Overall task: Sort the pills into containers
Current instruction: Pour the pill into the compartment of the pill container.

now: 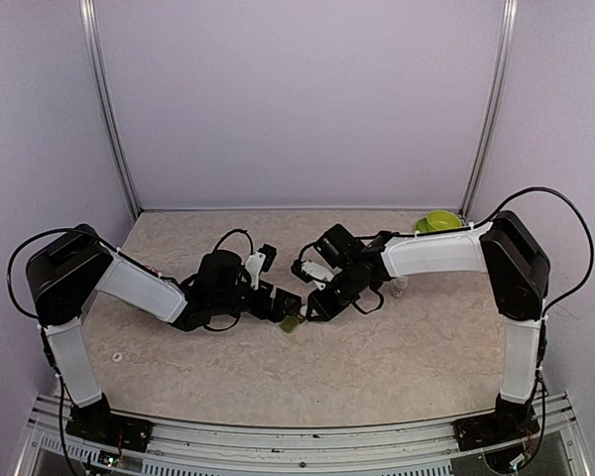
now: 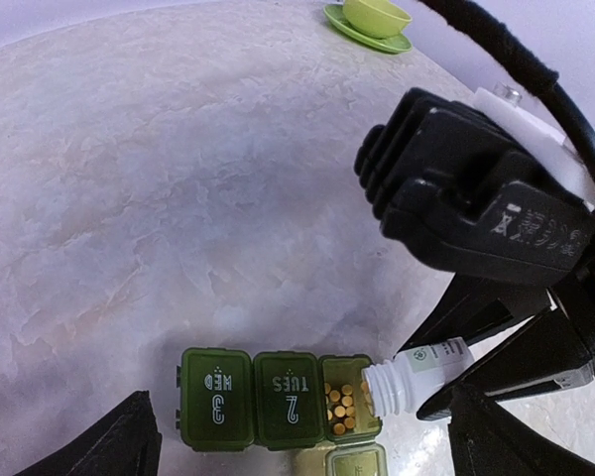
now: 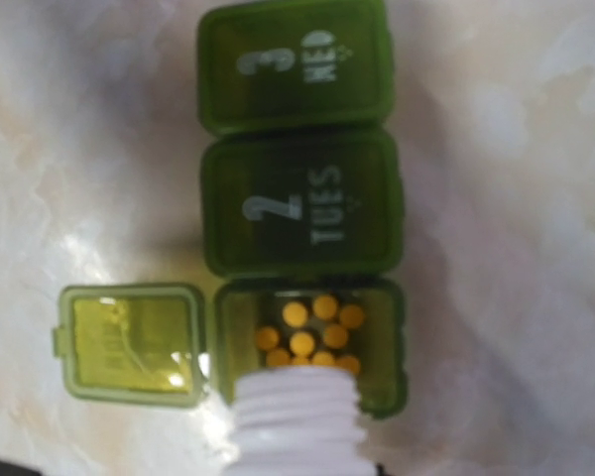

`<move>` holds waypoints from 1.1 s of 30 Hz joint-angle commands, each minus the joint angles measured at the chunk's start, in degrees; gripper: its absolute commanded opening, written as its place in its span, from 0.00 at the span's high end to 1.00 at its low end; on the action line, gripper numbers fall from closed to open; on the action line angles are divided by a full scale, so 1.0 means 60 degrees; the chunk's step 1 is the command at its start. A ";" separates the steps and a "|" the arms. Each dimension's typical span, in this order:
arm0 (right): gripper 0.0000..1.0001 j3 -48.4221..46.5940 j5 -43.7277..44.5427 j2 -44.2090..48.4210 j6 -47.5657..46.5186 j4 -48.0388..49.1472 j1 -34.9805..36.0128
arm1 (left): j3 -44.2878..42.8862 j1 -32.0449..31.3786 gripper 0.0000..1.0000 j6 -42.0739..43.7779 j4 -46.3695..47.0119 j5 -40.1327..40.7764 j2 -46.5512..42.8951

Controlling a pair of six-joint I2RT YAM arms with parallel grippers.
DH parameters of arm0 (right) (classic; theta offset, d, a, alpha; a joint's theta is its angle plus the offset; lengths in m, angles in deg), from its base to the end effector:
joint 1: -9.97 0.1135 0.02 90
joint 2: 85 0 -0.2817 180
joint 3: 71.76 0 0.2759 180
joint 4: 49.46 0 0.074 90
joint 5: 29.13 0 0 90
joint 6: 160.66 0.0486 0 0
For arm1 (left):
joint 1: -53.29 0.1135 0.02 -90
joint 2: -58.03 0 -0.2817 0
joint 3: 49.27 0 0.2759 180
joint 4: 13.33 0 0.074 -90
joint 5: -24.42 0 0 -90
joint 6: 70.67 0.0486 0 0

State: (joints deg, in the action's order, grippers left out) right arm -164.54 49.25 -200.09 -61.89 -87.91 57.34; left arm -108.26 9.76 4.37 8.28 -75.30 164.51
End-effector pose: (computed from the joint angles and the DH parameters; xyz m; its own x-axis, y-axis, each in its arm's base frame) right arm 0.3003 0.3407 0.1578 -0.7041 -0.5444 -0.4560 -0.6880 0.6820 0.2482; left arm 0.2815 -0.2787 0.1270 -0.5094 0.1330 -0.8502 0.6805 0.6669 -0.3035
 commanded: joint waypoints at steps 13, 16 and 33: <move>0.94 -0.0661 0.0030 -0.0272 -0.0128 -0.0634 -0.0088 | -0.0244 0.0048 0.01 0.0047 0.0017 -0.0121 0.0162; 0.94 -0.0560 -0.0064 -0.0286 -0.0159 -0.0524 -0.0096 | -0.0244 0.0047 0.01 0.0045 0.0025 -0.0106 0.0155; 0.95 0.0566 -0.0107 0.0450 -0.0333 0.0932 -0.0098 | -0.0237 0.0048 0.01 0.0047 0.0034 -0.0099 0.0154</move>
State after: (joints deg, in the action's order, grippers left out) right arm -163.19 48.86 -200.13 -63.13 -84.74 57.19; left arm -108.26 9.76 4.37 8.28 -75.51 164.51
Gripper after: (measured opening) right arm 0.198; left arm 0.988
